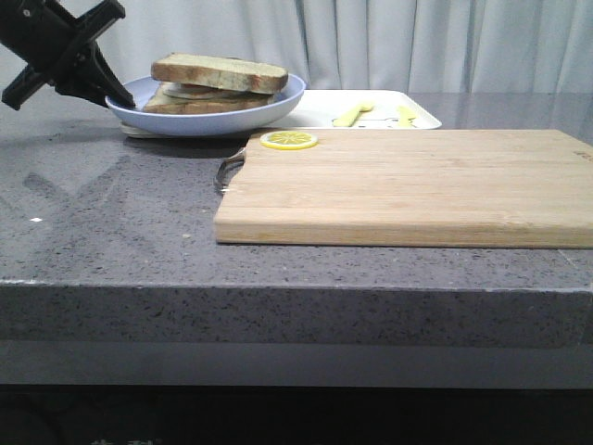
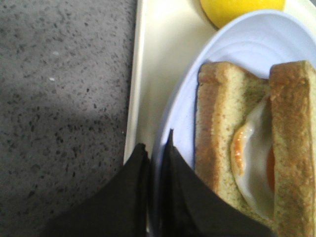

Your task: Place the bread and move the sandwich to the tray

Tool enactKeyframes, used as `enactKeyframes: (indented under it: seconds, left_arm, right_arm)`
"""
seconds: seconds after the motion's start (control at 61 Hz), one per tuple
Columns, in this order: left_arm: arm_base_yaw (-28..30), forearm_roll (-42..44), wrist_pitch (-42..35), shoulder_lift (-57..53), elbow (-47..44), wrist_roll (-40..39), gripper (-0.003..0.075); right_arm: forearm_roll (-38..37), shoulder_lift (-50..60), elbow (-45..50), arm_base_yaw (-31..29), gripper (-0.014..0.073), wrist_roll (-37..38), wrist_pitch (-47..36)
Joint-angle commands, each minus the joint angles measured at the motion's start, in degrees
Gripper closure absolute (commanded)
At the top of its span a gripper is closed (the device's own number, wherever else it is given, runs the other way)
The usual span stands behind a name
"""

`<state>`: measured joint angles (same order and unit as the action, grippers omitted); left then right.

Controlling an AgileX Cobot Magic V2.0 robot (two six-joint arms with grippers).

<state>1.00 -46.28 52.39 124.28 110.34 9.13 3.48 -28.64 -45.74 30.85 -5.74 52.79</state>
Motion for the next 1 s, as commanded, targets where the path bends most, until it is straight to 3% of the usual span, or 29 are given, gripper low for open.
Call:
enactKeyframes:
  seconds: [0.0,0.18,0.246,0.442,0.704,0.983]
  left_arm:
    - [-0.13,-6.41,-2.83,-3.93,2.5,-1.39,0.0651]
    - [-0.13,-6.91,-3.16,-3.93,2.62,-1.39,0.0409]
    - [0.12,-6.91,-2.93,-3.93,2.62,-1.28,0.0364]
    - [1.37,-5.77,-0.92,-6.6,2.62,3.31,0.036]
    - [0.92,4.28,1.38,-17.32,0.66,3.55,0.036]
    - [-2.47,12.3,-3.98,-33.58,-11.36,4.24,0.036]
  right_arm:
    - [-0.5,-0.18,-1.2,0.0,0.0053,-0.05,-4.02]
    - [-0.5,-0.18,-1.2,0.0,0.0053,-0.05,-4.02]
    - [-0.5,-0.18,-1.2,0.0,0.0053,-0.05,-4.02]
    - [-0.5,-0.18,-1.2,0.0,0.0053,-0.05,-4.02]
    - [-0.5,-0.18,-1.2,0.0,0.0053,-0.05,-4.02]
    - [-0.5,-0.18,-1.2,0.0,0.0053,-0.05,-4.02]
